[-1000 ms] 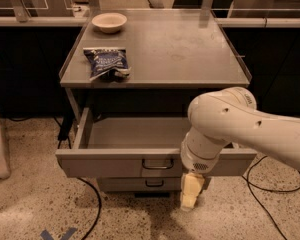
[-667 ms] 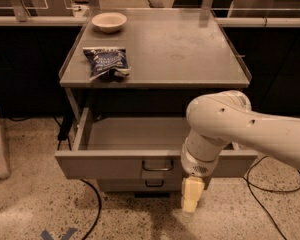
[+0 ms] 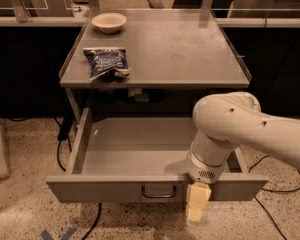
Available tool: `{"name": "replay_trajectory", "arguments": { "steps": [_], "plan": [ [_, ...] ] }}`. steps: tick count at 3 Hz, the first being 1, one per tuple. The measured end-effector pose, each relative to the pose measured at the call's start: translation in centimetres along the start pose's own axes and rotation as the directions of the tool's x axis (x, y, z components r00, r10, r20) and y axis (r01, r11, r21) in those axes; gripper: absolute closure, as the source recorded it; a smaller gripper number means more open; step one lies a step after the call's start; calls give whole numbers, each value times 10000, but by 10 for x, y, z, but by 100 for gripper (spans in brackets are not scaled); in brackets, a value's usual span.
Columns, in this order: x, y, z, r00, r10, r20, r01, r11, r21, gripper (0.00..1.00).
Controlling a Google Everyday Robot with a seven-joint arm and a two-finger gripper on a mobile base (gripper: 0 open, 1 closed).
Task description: Open top drawer
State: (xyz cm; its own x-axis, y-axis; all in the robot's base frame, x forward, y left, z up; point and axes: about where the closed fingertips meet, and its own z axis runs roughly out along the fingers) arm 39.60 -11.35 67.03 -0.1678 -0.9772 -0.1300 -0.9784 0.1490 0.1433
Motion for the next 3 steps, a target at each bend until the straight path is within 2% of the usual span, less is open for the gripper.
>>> {"name": "replay_trajectory", "arguments": {
  "steps": [1, 2, 3],
  "plan": [
    [0, 0, 0, 10000, 1, -3, -1, 10000, 3, 0],
    [0, -13, -2, 9996, 92, -260, -86, 9997, 246, 0],
    [8, -37, -22, 9982, 284, -526, -232, 9951, 964, 0]
  ]
}}
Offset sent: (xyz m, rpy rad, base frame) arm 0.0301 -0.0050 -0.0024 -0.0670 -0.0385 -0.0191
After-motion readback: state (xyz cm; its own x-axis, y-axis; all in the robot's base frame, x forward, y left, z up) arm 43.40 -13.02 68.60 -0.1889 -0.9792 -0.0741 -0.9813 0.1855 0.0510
